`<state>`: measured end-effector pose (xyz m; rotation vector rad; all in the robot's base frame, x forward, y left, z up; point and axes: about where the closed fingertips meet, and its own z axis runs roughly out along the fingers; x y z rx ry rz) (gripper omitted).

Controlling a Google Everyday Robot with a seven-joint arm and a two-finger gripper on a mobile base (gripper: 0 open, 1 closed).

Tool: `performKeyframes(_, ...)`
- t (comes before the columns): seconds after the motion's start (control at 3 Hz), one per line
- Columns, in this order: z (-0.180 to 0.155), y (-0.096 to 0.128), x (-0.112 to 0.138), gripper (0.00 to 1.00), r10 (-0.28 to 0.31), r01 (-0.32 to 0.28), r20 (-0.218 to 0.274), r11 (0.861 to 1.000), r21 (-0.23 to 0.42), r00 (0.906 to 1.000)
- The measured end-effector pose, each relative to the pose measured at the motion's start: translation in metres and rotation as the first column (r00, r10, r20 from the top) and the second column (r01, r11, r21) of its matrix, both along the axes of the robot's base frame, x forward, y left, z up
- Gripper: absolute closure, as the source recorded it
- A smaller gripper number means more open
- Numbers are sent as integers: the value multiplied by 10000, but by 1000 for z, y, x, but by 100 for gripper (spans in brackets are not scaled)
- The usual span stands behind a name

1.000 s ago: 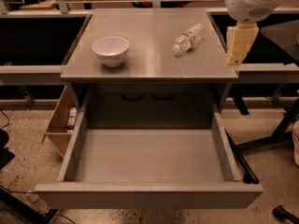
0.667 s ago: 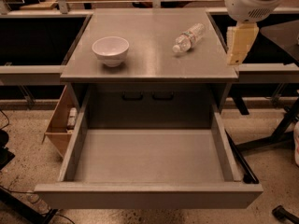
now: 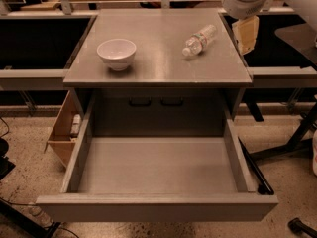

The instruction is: Place water bottle into top drawer

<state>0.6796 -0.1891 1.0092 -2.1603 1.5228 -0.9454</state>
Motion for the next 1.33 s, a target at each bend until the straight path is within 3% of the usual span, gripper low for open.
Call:
performKeyframes(0.33,-13,-6,45,0,658,-659,-55,9876,-1422,9978)
performKeyframes(0.67,-29,-12,91,0,1149,-1182,-275,9643,-2370,9930)
performKeyframes(1.33,-31,-14,102,0,1311,-1351,-327,9593,-2481,9908)
